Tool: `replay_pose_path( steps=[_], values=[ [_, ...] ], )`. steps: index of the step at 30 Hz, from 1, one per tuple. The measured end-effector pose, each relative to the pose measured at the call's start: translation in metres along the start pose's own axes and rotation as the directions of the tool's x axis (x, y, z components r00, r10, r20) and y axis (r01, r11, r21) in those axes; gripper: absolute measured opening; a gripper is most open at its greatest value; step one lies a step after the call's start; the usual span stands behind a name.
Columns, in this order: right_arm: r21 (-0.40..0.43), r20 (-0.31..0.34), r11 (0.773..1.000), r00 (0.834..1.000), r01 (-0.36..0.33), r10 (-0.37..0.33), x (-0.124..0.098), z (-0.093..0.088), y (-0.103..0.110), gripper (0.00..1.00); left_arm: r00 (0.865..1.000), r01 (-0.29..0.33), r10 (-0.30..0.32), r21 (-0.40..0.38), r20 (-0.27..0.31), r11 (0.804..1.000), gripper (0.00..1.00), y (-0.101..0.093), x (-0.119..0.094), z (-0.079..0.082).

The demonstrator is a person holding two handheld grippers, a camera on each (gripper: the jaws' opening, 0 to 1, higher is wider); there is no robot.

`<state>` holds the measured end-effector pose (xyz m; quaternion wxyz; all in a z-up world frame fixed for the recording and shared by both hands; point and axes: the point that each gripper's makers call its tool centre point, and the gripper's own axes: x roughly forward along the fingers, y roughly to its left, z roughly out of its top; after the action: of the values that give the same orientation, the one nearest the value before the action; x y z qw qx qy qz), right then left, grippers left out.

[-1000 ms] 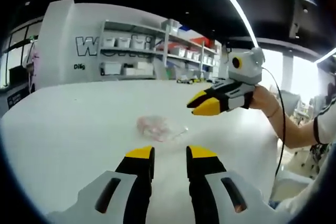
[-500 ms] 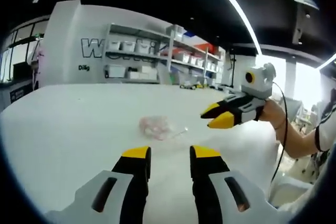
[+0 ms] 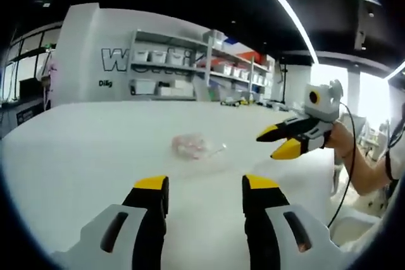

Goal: Open the resealable bag by pulling the two sides of the seal apart until the entire bag opening is separated and visibly accessible.

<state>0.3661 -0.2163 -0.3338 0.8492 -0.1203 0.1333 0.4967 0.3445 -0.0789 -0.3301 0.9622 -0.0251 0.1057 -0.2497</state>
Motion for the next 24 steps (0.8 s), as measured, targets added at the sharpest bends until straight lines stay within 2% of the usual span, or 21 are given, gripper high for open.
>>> replay_pose_path(
  steps=[4,17,24],
  values=[
    [0.003,-0.006,1.000,1.000,0.014,-0.014,-0.005,-0.005,0.005,0.40,1.000,-0.014,0.014,0.005,0.008,1.000,0.57,0.000,-0.004,-0.002],
    [0.018,0.014,0.999,0.999,0.045,-0.045,-0.014,-0.009,0.009,0.47,0.999,-0.032,0.031,0.023,0.025,0.999,0.60,-0.002,-0.016,0.002],
    [0.012,0.030,0.998,0.997,0.067,-0.067,-0.020,-0.008,0.012,0.55,0.999,-0.039,0.038,0.028,0.038,0.999,0.62,-0.003,-0.022,0.004]
  ],
)
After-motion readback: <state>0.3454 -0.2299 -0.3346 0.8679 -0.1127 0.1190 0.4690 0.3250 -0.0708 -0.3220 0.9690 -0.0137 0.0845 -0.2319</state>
